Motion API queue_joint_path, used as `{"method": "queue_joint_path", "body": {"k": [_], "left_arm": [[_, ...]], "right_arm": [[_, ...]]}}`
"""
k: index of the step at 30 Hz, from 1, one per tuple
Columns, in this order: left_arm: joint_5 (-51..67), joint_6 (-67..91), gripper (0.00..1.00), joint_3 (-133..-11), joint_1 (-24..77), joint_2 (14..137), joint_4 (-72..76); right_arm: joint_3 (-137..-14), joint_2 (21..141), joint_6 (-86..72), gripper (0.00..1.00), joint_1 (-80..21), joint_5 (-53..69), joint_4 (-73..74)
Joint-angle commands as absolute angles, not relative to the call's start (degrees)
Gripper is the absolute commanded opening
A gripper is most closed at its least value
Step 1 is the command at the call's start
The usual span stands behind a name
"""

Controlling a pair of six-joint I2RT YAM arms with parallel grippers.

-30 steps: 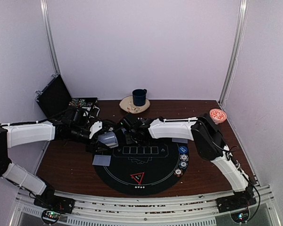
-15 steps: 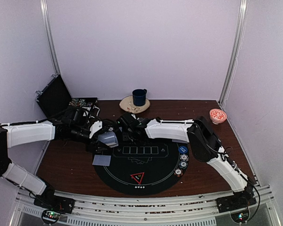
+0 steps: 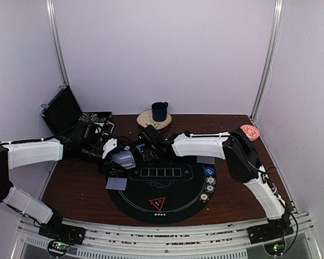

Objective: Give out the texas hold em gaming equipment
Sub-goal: Move the poker card to the dealer area.

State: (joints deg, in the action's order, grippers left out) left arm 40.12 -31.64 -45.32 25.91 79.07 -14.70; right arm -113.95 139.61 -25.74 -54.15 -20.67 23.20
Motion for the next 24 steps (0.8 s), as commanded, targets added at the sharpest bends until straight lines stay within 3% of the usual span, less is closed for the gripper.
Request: {"method": "queue_joint_path", "body": {"k": [1, 4, 5, 15, 24], "left_arm": [[42.0, -31.3, 0.03, -46.7, 25.5, 77.8, -13.2], [42.2, -31.3, 0.03, -46.8, 25.4, 77.7, -13.3], [42.4, -31.3, 0.03, -46.8, 25.2, 77.6, -13.4], [43.1, -31.4, 0.03, -47.1, 24.3, 77.4, -13.7], [43.2, -31.3, 0.03, -47.1, 24.2, 77.5, -13.7]], "right_arm": [[-112.1, 136.6, -16.3, 0.75, -54.6, -20.0, 22.3], [-109.1, 135.5, -12.6, 0.56, -54.6, -17.8, 19.7], [-108.1, 135.2, -11.6, 0.54, -54.6, -16.8, 18.8], [-111.3, 139.5, -5.9, 0.42, -55.1, -11.2, 18.0], [-119.1, 145.4, -5.5, 0.41, -55.1, -13.9, 20.8]]}}
